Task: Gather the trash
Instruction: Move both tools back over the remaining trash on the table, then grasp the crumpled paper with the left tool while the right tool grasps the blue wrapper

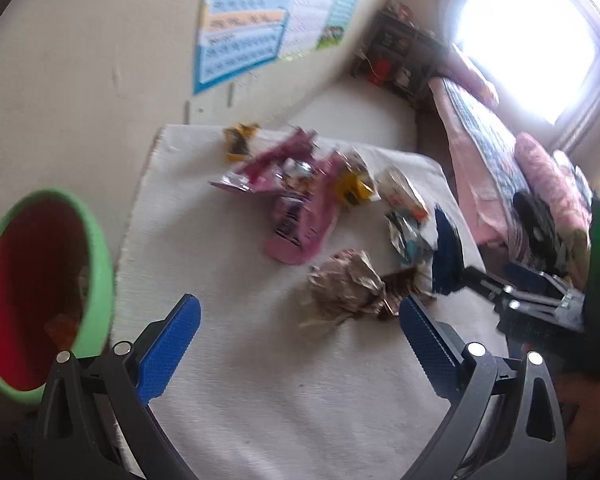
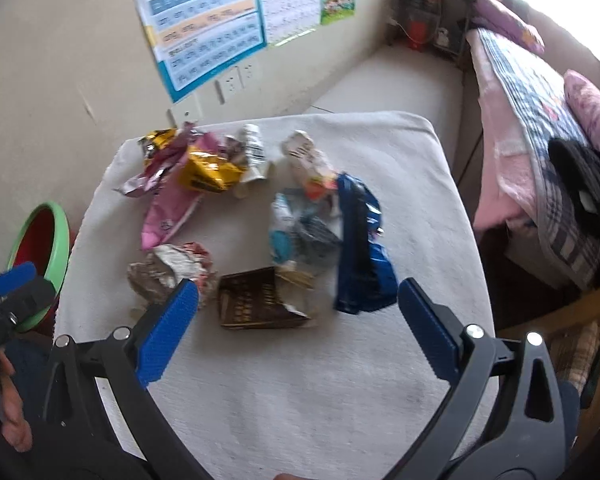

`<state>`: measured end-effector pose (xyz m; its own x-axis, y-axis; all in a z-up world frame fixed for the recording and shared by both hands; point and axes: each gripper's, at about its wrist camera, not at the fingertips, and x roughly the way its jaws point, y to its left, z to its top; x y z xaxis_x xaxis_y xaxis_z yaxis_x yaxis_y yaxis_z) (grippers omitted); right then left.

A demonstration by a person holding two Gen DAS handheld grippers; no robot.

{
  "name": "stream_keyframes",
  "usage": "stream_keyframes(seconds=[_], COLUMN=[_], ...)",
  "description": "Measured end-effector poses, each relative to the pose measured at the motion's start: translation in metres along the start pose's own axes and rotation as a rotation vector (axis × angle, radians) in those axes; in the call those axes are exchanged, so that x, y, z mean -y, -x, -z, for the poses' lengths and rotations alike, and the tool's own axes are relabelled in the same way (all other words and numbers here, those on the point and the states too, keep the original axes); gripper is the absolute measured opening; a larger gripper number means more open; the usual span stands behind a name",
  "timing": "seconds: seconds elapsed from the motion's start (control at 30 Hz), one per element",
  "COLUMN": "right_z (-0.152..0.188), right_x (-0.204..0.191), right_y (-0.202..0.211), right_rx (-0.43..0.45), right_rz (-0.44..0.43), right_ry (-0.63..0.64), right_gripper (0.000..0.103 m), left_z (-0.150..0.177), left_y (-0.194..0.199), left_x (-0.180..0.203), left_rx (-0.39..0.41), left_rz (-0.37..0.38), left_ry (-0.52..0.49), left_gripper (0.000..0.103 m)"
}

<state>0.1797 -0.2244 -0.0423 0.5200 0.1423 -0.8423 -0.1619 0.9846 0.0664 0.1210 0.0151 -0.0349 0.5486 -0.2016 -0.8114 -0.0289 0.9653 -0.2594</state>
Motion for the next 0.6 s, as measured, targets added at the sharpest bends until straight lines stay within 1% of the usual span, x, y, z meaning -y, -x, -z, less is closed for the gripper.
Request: stream_keyframes(seconds=[0.07,0.17,0.4,0.57,0.6], right_z=[0.000,0.000,0.002,0.003,0.002], right_x=[0.011,0.016,0.035,0.047,0.048], right_y=[-0.001,-0.002,-0.019,-0.031,-0.034], right_rx=[-0.006,-0.004,-0.048,-0.063,-0.067], right_rz=[-0.007,0.023,0.032,0.030,0.032], right_ry=[-0.023,-0.009,-0.017,-0.038,-0.036], right_gripper=[0.098,0.098,0.098,0.098,0.095], left_z=[0.001,0.002,0.001,-0.004,-0.004], left_y=[-0.006,-0.015,-0.041,-0.056,-0.060], left_x=[0.009,0.023,0.032,0.037,0.037], left_rx=[-0.016,-0.042,-0.098,-0.117,-0.120], left_rz=[0.023,0.031,0.041,0.040,0.039], left_ry=[-0.027,-0.062,-0.057,-0.067,-0.066], left_gripper=[0.095,0.095,0.095,0.095,0.094])
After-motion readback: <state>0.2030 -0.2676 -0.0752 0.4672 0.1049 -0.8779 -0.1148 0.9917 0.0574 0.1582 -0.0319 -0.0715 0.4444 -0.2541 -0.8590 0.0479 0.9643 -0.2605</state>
